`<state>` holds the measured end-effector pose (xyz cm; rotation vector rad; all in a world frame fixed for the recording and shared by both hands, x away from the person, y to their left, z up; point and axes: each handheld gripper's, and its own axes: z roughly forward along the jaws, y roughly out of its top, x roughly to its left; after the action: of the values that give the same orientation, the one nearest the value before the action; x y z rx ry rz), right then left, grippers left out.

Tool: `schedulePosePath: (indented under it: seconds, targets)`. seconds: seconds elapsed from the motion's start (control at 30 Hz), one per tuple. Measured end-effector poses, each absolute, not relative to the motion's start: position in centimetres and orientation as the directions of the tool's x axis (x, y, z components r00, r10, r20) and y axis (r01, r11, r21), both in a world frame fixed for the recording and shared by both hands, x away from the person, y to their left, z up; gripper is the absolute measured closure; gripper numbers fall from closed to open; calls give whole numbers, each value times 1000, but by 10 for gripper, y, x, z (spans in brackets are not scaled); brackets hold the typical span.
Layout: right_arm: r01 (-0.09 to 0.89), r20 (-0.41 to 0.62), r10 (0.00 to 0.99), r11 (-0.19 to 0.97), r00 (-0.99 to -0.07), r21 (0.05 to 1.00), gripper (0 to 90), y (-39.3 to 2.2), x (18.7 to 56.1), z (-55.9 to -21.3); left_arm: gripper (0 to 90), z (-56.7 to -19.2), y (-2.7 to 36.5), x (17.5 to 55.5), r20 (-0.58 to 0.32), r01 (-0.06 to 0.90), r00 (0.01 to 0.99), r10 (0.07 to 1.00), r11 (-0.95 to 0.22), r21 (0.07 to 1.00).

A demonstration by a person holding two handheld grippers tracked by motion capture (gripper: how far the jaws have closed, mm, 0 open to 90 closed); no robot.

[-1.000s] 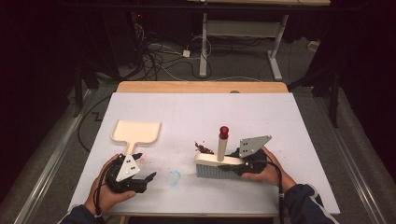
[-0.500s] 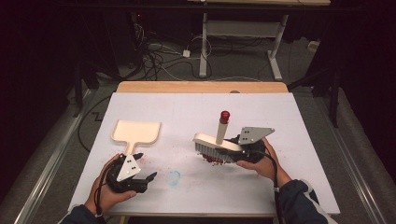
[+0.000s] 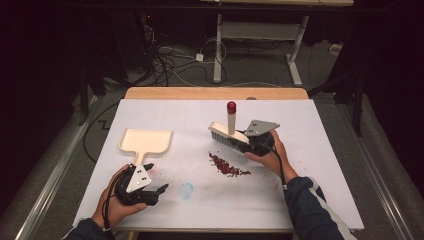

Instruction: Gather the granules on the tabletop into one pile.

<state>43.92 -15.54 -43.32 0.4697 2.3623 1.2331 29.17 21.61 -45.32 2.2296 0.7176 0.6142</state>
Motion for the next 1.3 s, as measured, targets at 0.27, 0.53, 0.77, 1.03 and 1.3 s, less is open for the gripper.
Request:
schedulePosePath:
  seconds: [0.27,0.53,0.77,1.03,1.3]
  targets:
    - [58,-212,404,562,-890,825,673,-126,452,-444,209,-455,213,292,218,310,743,632,-614,726]
    - [18,-165,274,560,-948,828,670,-126,447,-448,209,-455,215,292,222,306,743,632,-615,727]
    - [-57,-189,162,597,-969,800,662,-139,428,-450,209,-456,213,292,222,309,743,631,-618,723]
    - [-120,-220,85,625,-972,771,660,-151,411,-446,209,-454,214,291,222,309,742,633,-616,725]
    - [-68,-257,240,594,-936,802,673,-162,408,-442,209,-454,213,290,222,306,743,632,-615,726]
